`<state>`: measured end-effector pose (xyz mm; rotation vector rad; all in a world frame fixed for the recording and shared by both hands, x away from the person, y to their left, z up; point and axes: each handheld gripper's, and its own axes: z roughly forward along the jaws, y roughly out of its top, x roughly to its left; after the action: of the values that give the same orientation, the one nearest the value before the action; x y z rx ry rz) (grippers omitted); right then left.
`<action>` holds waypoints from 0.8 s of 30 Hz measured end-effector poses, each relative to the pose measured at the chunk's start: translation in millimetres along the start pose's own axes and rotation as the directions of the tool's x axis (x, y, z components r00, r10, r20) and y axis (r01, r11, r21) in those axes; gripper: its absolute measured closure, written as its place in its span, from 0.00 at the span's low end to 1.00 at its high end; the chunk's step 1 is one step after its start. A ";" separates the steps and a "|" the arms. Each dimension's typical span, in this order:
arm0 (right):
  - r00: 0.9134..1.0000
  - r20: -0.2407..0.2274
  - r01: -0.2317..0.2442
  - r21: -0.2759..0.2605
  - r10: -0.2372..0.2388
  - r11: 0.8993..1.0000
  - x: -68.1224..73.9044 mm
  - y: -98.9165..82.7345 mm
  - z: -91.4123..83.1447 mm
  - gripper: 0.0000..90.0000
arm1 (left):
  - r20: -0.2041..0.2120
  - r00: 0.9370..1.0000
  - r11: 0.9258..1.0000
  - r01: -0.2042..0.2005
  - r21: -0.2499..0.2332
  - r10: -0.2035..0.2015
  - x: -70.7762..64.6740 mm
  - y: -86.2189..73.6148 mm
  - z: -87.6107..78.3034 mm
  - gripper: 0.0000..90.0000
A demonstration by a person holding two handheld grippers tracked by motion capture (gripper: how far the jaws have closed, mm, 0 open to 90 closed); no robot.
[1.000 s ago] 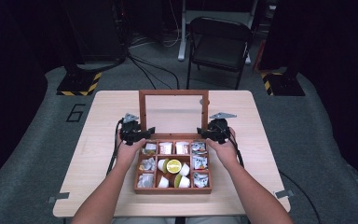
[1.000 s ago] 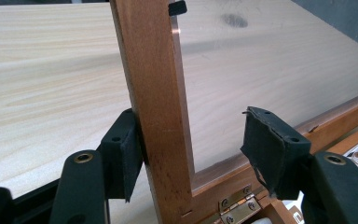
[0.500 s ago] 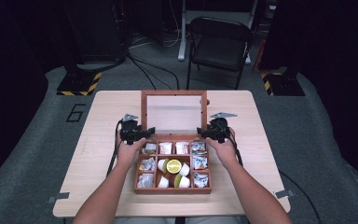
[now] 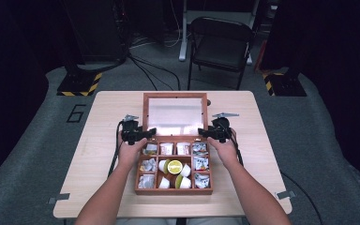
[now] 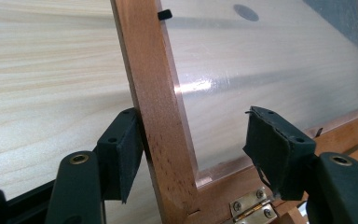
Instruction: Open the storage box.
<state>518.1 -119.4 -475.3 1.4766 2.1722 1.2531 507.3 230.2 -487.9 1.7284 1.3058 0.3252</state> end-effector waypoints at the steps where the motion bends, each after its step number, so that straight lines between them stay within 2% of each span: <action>1: 1.000 -0.002 -0.008 0.000 0.008 1.000 -0.4 -0.2 0.5 0.55 | 0.003 1.000 1.000 0.011 0.004 -0.011 0.7 -0.2 0.5 0.41; 6: 1.000 -0.007 -0.025 0.002 0.025 1.000 -1.9 -0.2 1.6 0.55 | 0.005 1.000 1.000 0.025 0.009 -0.025 1.6 -0.7 2.3 0.39; 9: 0.999 -0.007 -0.040 0.008 0.040 0.999 -2.0 0.2 1.9 0.54 | 0.001 0.999 0.999 0.044 0.029 -0.044 0.0 -0.7 5.7 0.36; 12: 0.999 0.002 -0.037 0.026 0.037 0.999 -1.1 1.2 3.4 0.50 | -0.004 0.999 0.998 0.042 0.045 -0.042 -0.2 0.3 7.5 0.33; 14: 1.000 0.010 -0.020 0.039 0.020 0.999 0.4 2.9 5.6 0.48 | -0.001 0.999 0.997 0.052 0.056 -0.052 0.3 0.8 7.9 0.33; 24: 0.998 0.004 -0.060 0.065 0.060 0.996 -2.4 4.6 9.5 0.48 | 0.010 0.997 0.995 0.074 0.071 -0.075 3.8 0.0 10.2 0.33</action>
<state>528.0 -115.9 -478.2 1.5781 2.2024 1.2099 515.7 228.4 -494.6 1.7325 1.3837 0.2268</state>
